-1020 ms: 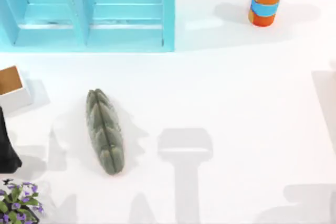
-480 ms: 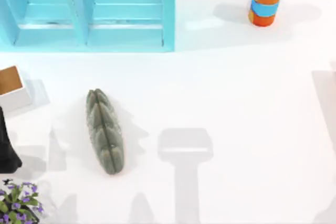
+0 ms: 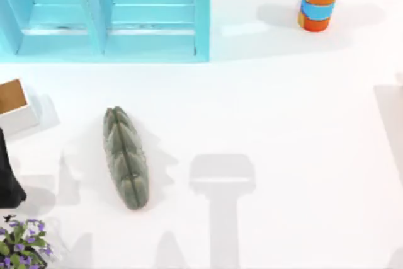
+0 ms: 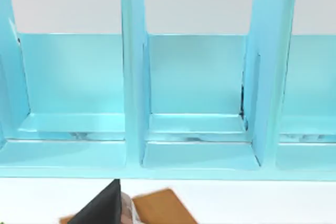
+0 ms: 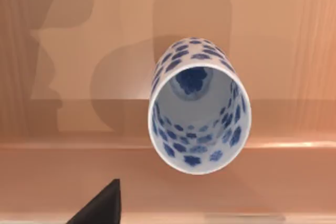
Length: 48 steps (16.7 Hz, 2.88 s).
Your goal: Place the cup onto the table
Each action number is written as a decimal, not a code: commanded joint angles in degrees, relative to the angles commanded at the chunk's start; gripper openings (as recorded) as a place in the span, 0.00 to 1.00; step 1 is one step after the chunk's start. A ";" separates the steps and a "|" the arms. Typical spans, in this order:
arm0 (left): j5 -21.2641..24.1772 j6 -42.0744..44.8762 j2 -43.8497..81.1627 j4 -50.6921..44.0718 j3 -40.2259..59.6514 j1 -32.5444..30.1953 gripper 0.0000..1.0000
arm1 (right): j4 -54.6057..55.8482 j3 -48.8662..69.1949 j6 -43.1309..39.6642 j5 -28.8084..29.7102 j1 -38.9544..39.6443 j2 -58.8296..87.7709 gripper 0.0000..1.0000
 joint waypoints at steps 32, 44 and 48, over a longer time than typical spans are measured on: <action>0.00 0.00 0.00 0.00 0.00 0.00 1.00 | 19.56 -14.39 0.10 0.01 0.03 4.99 0.00; 0.00 0.00 0.00 0.00 0.00 0.00 1.00 | 1.85 -7.99 14.12 -0.05 14.32 -5.92 0.00; 0.00 0.00 0.00 0.00 0.00 0.00 1.00 | -5.09 -5.63 20.49 -0.04 20.59 -10.97 0.00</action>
